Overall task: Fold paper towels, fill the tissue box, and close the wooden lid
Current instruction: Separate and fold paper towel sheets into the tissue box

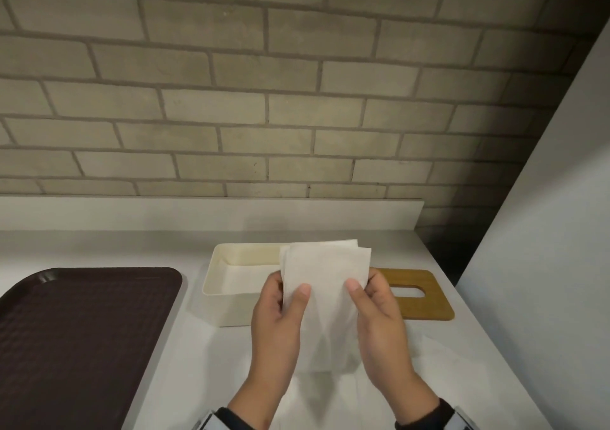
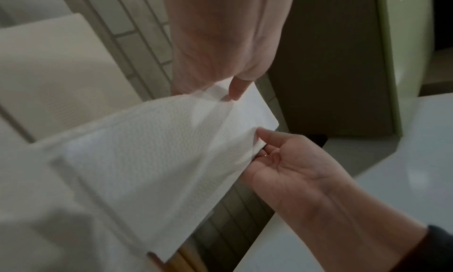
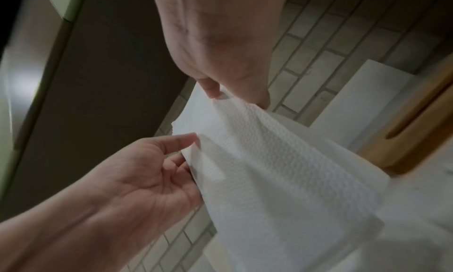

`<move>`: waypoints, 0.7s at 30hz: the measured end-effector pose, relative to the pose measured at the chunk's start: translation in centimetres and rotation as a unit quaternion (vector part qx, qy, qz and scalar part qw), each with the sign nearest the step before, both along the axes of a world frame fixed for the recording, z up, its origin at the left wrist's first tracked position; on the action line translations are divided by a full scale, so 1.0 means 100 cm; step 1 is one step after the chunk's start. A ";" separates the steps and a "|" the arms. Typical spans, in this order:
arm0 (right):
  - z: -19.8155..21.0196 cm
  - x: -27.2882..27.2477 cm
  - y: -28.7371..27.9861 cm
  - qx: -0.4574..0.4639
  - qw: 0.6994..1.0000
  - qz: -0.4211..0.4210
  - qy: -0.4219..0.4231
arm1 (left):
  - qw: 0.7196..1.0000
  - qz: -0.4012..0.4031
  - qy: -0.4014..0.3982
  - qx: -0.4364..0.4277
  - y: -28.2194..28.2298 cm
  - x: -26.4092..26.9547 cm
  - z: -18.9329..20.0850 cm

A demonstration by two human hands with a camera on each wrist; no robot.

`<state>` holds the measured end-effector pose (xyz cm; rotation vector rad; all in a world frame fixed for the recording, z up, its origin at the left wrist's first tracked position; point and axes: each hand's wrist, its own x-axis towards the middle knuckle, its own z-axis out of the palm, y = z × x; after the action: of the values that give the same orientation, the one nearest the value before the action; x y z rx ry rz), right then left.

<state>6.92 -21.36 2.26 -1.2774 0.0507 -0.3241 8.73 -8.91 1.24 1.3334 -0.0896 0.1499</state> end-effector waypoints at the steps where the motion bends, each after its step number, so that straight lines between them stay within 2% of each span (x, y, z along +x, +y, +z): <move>1: 0.001 0.001 -0.001 0.009 1.000 0.005 -0.011 | 1.000 0.001 -0.001 0.001 0.000 0.001 -0.001; 7: -0.032 -0.002 0.002 -0.041 0.997 0.014 0.065 | 0.997 0.011 0.062 0.041 -0.003 -0.008 -0.027; 10: -0.029 0.002 0.001 -0.050 0.998 -0.007 0.049 | 0.999 0.009 0.032 0.020 -0.002 -0.005 -0.015; 13: -0.019 0.003 0.003 0.005 1.000 0.003 0.007 | 1.000 0.002 -0.003 -0.019 -0.001 -0.001 -0.005; 16: -0.024 -0.003 0.008 0.033 0.998 0.040 0.023 | 0.999 -0.011 0.029 -0.009 -0.001 -0.003 -0.017; 19: -0.037 -0.005 0.016 0.011 0.998 0.044 0.054 | 0.997 0.006 0.076 0.009 -0.003 -0.008 -0.031; 21: -0.039 -0.001 0.019 -0.011 0.998 0.034 0.051 | 0.997 0.004 0.081 0.000 -0.003 -0.007 -0.030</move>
<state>6.86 -19.46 -1.66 -1.3136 0.0916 -0.2016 8.02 -9.25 -1.81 1.3418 0.0518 0.0485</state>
